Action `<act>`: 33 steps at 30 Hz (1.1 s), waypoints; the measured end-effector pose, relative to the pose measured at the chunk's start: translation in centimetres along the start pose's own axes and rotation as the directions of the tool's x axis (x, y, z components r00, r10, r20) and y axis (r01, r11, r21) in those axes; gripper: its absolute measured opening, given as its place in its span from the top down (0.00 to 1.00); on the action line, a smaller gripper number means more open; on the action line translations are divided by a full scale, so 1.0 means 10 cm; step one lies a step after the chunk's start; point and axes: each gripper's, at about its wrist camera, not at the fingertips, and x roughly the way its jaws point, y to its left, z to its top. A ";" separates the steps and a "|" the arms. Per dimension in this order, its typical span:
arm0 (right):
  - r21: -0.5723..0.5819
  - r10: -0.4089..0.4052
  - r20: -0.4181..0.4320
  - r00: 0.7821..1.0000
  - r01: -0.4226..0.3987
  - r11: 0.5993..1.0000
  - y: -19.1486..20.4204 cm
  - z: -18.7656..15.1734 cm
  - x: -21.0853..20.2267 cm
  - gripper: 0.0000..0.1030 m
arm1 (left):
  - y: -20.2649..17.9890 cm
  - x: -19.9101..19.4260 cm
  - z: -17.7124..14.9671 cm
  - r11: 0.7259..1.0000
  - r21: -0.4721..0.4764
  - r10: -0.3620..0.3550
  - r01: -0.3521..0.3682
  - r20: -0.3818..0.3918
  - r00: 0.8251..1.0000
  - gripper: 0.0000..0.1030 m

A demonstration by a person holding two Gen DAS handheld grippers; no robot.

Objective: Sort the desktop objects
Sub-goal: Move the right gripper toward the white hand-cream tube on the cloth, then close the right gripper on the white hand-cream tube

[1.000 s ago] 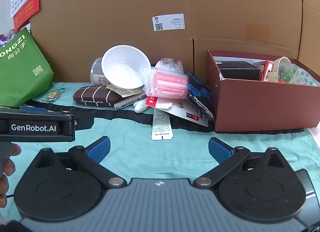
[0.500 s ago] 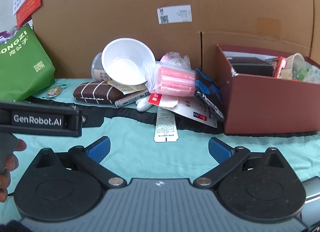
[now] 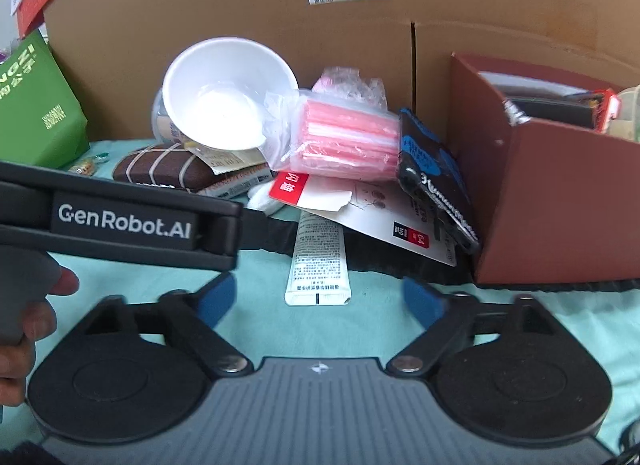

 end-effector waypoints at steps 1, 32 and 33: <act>0.005 0.004 -0.005 1.000 -0.004 1.000 -0.01 0.01 0.05 0.17 | 0.00 0.04 0.01 1.000 0.004 -0.005 0.005 -0.006 1.000 0.01; -0.095 -0.060 0.024 0.998 0.062 0.994 0.12 0.17 0.29 0.68 | -0.14 0.35 0.06 0.997 0.071 -0.037 0.040 -0.043 0.998 0.16; -0.097 -0.060 0.023 0.998 0.062 0.993 0.12 0.17 0.28 0.68 | -0.13 0.35 0.06 0.996 0.072 -0.040 0.043 -0.043 0.998 0.16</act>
